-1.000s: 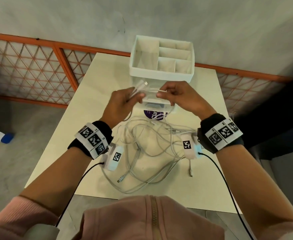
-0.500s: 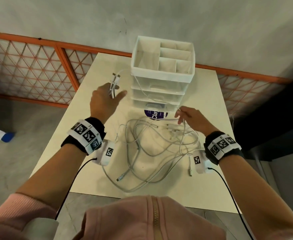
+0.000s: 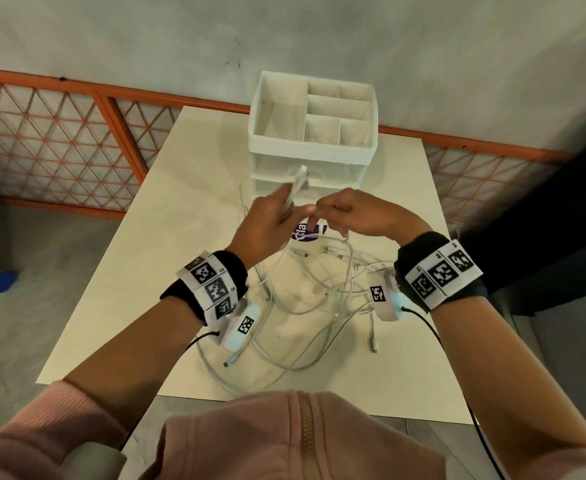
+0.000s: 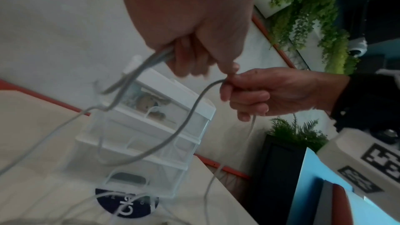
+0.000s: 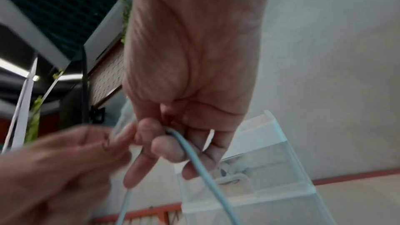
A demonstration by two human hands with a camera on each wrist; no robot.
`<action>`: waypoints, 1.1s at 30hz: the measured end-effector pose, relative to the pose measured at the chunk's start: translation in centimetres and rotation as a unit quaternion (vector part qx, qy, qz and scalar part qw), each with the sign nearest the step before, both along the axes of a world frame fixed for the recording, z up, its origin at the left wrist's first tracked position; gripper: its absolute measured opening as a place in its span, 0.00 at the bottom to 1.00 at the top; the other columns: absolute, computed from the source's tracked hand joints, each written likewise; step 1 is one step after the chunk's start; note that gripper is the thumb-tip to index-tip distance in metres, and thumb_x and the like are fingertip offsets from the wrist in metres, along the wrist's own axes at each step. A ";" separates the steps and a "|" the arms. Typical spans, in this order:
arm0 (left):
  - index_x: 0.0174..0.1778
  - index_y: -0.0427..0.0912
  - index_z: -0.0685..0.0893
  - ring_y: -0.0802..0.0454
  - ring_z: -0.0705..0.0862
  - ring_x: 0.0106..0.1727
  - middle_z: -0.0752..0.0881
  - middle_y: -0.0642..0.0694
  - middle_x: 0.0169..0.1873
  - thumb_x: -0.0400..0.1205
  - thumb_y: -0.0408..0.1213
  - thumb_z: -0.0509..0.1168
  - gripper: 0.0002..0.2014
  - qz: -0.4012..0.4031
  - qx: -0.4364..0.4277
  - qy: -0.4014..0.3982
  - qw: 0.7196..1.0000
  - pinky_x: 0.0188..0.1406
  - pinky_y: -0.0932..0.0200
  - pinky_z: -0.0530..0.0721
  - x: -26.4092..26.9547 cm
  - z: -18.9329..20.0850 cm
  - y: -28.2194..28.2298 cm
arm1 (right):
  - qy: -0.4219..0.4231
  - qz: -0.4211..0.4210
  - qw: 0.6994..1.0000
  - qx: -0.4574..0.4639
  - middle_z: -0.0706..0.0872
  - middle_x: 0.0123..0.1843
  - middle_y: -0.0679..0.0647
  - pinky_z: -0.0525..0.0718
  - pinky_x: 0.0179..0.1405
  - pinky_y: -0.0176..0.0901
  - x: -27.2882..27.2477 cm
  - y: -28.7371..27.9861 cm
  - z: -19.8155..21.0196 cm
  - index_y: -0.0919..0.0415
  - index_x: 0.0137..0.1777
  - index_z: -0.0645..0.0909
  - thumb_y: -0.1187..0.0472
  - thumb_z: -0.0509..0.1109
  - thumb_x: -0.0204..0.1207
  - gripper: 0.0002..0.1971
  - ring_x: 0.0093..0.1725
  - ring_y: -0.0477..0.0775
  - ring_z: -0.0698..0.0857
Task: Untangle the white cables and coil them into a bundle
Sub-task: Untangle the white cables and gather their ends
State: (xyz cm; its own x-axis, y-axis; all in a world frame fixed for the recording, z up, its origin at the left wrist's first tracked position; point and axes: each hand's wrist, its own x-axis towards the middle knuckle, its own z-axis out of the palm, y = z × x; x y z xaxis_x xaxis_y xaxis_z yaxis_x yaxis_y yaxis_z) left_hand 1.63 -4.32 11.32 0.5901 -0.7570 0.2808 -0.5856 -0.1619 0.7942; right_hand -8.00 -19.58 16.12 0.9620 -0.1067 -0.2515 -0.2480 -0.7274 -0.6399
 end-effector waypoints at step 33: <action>0.50 0.45 0.89 0.48 0.77 0.36 0.72 0.53 0.22 0.77 0.54 0.68 0.16 0.060 0.179 -0.003 0.982 0.44 0.55 0.75 3.6 -3.1 3.3 | -0.095 -0.357 0.928 0.050 0.85 0.37 0.57 0.75 0.19 0.23 -2.2 -3.6 -12.5 0.61 0.57 0.66 0.65 0.63 0.80 0.10 0.21 0.42 0.83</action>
